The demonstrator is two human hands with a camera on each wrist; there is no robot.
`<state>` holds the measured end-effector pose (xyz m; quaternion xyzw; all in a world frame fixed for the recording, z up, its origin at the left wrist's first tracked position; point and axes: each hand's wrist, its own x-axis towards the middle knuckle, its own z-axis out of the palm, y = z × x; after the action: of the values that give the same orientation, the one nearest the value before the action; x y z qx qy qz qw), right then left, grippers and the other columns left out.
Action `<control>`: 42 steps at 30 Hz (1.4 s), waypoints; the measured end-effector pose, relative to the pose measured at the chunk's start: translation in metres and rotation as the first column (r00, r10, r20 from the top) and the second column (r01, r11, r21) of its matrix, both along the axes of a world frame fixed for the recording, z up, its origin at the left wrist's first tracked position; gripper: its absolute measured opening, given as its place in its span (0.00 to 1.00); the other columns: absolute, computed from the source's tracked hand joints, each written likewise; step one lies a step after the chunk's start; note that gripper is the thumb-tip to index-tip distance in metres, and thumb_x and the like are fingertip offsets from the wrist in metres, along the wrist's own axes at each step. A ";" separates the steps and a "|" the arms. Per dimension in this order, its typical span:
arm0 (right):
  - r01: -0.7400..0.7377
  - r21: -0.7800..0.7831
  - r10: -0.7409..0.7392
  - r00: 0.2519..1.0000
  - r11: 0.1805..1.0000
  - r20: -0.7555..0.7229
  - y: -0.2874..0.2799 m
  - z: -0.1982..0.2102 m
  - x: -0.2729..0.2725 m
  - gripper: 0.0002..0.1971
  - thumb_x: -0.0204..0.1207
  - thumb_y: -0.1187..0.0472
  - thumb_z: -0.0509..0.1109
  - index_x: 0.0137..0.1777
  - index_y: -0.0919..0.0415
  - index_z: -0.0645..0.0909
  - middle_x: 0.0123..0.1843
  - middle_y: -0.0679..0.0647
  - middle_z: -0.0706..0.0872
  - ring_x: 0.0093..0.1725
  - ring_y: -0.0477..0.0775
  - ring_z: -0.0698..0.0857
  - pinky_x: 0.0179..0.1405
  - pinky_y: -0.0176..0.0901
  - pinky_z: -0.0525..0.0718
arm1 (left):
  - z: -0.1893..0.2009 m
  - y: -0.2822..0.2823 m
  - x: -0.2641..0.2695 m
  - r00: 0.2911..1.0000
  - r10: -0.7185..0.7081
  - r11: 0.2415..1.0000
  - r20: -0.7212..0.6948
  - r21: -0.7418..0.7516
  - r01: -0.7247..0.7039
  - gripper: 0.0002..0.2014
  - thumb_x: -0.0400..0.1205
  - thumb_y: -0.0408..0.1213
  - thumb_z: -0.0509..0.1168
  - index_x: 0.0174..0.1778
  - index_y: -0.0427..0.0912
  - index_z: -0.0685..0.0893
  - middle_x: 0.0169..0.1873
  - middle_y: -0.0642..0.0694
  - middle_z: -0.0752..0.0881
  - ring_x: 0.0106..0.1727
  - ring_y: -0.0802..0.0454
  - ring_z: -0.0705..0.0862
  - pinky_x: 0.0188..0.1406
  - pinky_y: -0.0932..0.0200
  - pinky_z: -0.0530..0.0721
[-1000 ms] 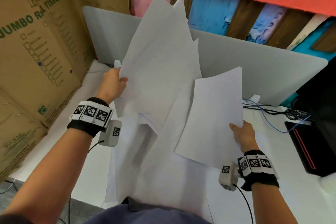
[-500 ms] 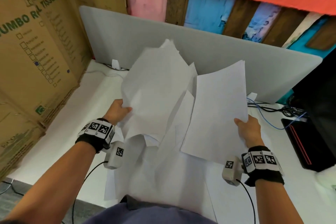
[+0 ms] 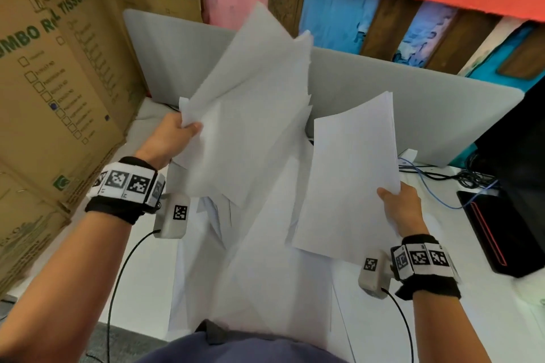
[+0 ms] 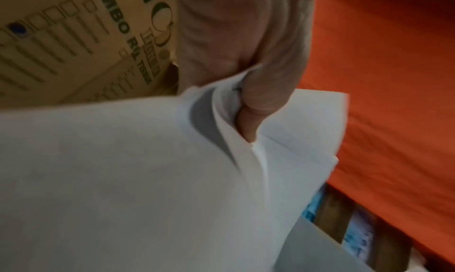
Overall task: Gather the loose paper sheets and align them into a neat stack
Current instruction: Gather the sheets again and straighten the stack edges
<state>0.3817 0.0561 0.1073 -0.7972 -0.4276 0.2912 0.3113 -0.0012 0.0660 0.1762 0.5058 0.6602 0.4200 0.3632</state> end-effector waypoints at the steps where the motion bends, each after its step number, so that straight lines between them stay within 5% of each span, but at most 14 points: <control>1: -0.002 -0.004 0.002 1.000 1.000 0.002 0.000 0.000 -0.001 0.18 0.79 0.63 0.65 0.68 0.70 0.76 0.63 0.69 0.82 0.62 0.69 0.80 0.57 0.50 0.76 | 0.003 -0.001 0.003 0.999 -0.031 1.000 0.007 0.004 0.031 0.08 0.85 0.31 0.57 0.58 0.36 0.78 0.39 0.47 0.82 0.37 0.55 0.82 0.29 0.68 0.78; 6: -0.019 -0.024 0.019 1.000 1.000 -0.013 0.001 -0.001 -0.008 0.18 0.79 0.63 0.65 0.68 0.69 0.76 0.63 0.69 0.82 0.62 0.69 0.80 0.58 0.52 0.77 | 0.014 -0.005 0.015 0.984 -0.149 0.988 0.094 0.058 0.144 0.10 0.85 0.28 0.57 0.43 0.44 0.81 0.24 0.60 0.87 0.26 0.69 0.84 0.25 0.75 0.79; 14: -0.023 -0.067 0.020 0.999 0.997 -0.050 -0.001 -0.008 -0.015 0.19 0.80 0.64 0.65 0.69 0.71 0.74 0.64 0.69 0.81 0.62 0.70 0.79 0.58 0.52 0.77 | 0.052 -0.003 0.026 0.951 -0.205 0.971 0.231 0.173 0.168 0.08 0.85 0.32 0.59 0.50 0.44 0.83 0.33 0.57 0.90 0.36 0.60 0.88 0.38 0.64 0.86; 21: 0.012 -0.074 -0.017 0.998 0.997 -0.066 -0.003 -0.011 -0.010 0.19 0.79 0.63 0.66 0.69 0.71 0.74 0.64 0.69 0.81 0.62 0.70 0.79 0.60 0.54 0.77 | 0.034 -0.006 0.011 0.820 -0.012 0.992 0.572 0.109 -0.061 0.07 0.84 0.31 0.59 0.47 0.43 0.81 0.29 0.55 0.90 0.32 0.61 0.88 0.29 0.65 0.86; 23: 0.017 -0.074 -0.022 0.998 0.997 -0.064 -0.003 -0.012 -0.008 0.19 0.79 0.64 0.66 0.69 0.71 0.74 0.64 0.69 0.81 0.62 0.70 0.79 0.61 0.54 0.77 | 0.008 -0.005 0.001 0.857 0.098 0.995 0.506 -0.021 -0.101 0.05 0.84 0.33 0.60 0.50 0.39 0.81 0.26 0.53 0.89 0.28 0.58 0.87 0.23 0.67 0.84; 26: 0.010 -0.075 -0.013 0.999 0.997 -0.048 -0.004 -0.014 -0.006 0.19 0.79 0.63 0.65 0.68 0.71 0.75 0.63 0.69 0.81 0.61 0.69 0.80 0.58 0.52 0.77 | -0.049 -0.003 -0.014 0.973 0.114 0.956 0.201 -0.289 -0.053 0.10 0.82 0.31 0.64 0.57 0.31 0.78 0.34 0.43 0.84 0.33 0.48 0.82 0.21 0.66 0.82; 29: 0.002 -0.082 -0.004 1.000 0.997 -0.030 -0.003 -0.015 -0.007 0.19 0.79 0.63 0.65 0.68 0.71 0.75 0.62 0.70 0.82 0.61 0.70 0.80 0.57 0.52 0.77 | -0.107 -0.001 -0.024 0.994 -0.093 0.858 -0.056 -0.510 0.052 0.19 0.80 0.29 0.66 0.64 0.24 0.76 0.53 0.32 0.84 0.51 0.35 0.84 0.49 0.53 0.86; 31: 0.001 -0.086 -0.003 1.000 0.996 -0.017 -0.002 -0.016 -0.007 0.19 0.79 0.63 0.66 0.67 0.71 0.75 0.62 0.70 0.82 0.61 0.70 0.80 0.57 0.53 0.77 | -0.134 -0.003 -0.029 0.979 -0.167 0.791 -0.118 -0.608 0.061 0.23 0.79 0.31 0.67 0.68 0.26 0.73 0.63 0.33 0.80 0.62 0.34 0.80 0.63 0.48 0.79; 34: 0.000 -0.101 0.000 1.000 0.995 0.001 -0.002 -0.019 -0.008 0.19 0.79 0.62 0.66 0.67 0.71 0.76 0.61 0.70 0.82 0.60 0.70 0.80 0.59 0.56 0.78 | -0.147 -0.014 -0.022 0.997 -0.063 0.780 -0.039 -0.625 0.025 0.22 0.79 0.33 0.68 0.67 0.29 0.74 0.61 0.37 0.80 0.64 0.35 0.79 0.58 0.53 0.77; 37: 0.004 -0.117 -0.002 1.000 0.993 0.015 -0.003 -0.023 -0.009 0.19 0.79 0.62 0.66 0.67 0.71 0.76 0.61 0.70 0.82 0.59 0.71 0.81 0.59 0.57 0.79 | -0.158 -0.022 -0.014 0.993 0.097 0.805 0.061 -0.592 -0.043 0.28 0.74 0.34 0.73 0.68 0.30 0.74 0.62 0.34 0.81 0.63 0.34 0.80 0.65 0.43 0.77; 42: 0.003 -0.129 0.001 1.000 0.992 0.031 -0.001 -0.025 -0.009 0.19 0.79 0.62 0.66 0.67 0.70 0.76 0.61 0.70 0.82 0.60 0.71 0.80 0.62 0.60 0.79 | -0.164 -0.024 0.007 0.996 -0.014 0.855 -0.088 -0.517 -0.034 0.24 0.77 0.24 0.67 0.69 0.26 0.72 0.65 0.29 0.78 0.65 0.34 0.78 0.66 0.46 0.75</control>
<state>0.3728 0.0548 0.0818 -0.8202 -0.4122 0.3058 0.2527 0.0057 0.0418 0.0119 0.4041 0.7669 0.2061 0.4540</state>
